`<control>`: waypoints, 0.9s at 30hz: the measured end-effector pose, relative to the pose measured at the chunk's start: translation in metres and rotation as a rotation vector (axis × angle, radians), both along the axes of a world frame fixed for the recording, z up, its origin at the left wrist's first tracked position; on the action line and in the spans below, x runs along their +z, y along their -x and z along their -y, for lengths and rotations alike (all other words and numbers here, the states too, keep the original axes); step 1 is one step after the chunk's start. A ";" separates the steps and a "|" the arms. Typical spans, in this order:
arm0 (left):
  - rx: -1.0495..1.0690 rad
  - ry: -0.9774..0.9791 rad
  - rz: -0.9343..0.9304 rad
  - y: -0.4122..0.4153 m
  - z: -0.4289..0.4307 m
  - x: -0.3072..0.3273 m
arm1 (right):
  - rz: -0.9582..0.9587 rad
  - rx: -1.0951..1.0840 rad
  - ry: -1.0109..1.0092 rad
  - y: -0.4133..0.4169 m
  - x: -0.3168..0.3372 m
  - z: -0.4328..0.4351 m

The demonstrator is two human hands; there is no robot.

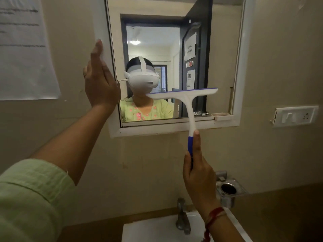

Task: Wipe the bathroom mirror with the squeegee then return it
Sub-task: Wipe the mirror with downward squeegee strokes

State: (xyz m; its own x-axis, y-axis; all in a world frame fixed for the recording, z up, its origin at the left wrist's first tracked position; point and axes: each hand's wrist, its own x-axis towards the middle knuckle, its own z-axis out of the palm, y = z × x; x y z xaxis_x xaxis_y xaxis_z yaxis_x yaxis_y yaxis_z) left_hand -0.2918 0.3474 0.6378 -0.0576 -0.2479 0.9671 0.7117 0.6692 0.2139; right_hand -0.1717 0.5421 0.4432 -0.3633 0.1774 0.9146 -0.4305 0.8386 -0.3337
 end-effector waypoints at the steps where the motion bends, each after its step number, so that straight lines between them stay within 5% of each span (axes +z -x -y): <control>1: 0.000 0.002 -0.001 0.001 0.000 0.000 | 0.002 0.004 -0.004 -0.002 -0.004 0.000; 27: -0.013 0.002 -0.039 0.012 0.002 0.000 | 0.134 0.106 0.064 -0.048 -0.039 0.009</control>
State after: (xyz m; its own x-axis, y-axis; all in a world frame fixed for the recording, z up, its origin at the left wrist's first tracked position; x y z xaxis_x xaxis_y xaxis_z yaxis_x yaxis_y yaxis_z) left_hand -0.3038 0.3458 0.6374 -0.0235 -0.2449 0.9693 0.7282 0.6601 0.1845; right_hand -0.1240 0.5333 0.4047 -0.5013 0.1879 0.8446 -0.4634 0.7661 -0.4454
